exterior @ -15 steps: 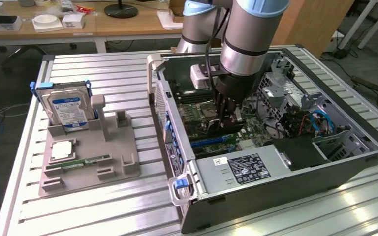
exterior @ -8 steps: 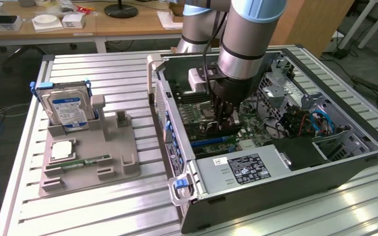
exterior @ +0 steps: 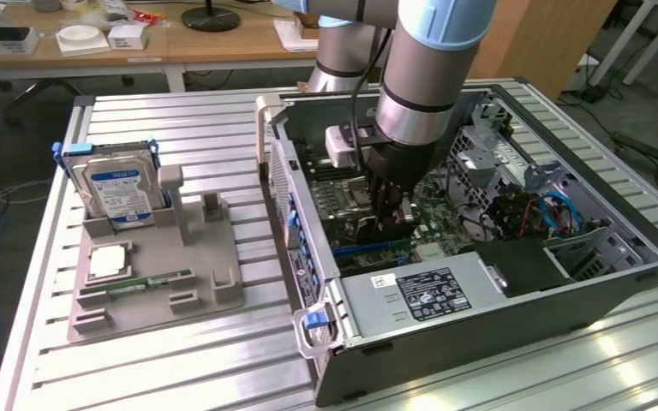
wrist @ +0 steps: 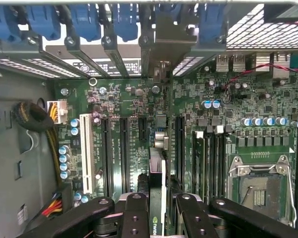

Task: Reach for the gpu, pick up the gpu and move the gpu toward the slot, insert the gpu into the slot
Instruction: 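Insert the gpu into the slot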

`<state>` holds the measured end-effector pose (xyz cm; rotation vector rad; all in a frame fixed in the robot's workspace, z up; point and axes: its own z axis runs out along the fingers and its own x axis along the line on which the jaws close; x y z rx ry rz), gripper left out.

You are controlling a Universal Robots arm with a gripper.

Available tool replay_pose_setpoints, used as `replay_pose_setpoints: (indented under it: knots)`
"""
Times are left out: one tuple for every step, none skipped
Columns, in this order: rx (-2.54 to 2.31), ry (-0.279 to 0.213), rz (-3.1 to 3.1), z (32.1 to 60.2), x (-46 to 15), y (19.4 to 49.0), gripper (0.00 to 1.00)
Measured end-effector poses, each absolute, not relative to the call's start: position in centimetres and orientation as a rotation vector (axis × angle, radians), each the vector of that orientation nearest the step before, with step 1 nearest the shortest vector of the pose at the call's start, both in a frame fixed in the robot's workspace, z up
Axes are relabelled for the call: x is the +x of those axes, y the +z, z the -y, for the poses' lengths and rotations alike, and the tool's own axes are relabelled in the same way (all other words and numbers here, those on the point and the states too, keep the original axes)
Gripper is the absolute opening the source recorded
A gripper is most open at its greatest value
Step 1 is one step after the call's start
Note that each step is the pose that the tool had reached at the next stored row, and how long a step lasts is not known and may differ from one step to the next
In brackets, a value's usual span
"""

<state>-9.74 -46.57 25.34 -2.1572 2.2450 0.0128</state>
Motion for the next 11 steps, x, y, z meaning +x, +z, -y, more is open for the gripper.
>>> replay_pose_setpoints:
  knots:
    - [-2.157,0.013,-2.245,46.57,-9.73,25.21,0.26]
    - [-2.157,0.013,-2.245,46.57,-9.74,25.17,0.26]
    - [-2.158,0.013,-2.244,46.57,-9.73,25.17,0.26]
    - [-2.158,0.013,-2.244,46.57,-9.73,25.17,0.26]
    - [-2.158,0.013,-2.244,46.57,-9.72,25.16,0.26]
    - [-2.158,0.013,-2.244,46.57,-9.73,25.16,0.26]
    - [-2.158,0.013,-2.244,46.57,-9.73,25.15,0.26]
    - [-2.158,0.013,-2.244,46.56,-9.73,25.13,0.26]
    - [-2.158,0.013,-2.244,46.56,-9.72,25.12,0.26]
    - [-2.158,0.013,-2.244,46.56,-9.73,25.11,0.26]
    - [-2.158,0.013,-2.244,46.56,-9.73,25.11,0.26]
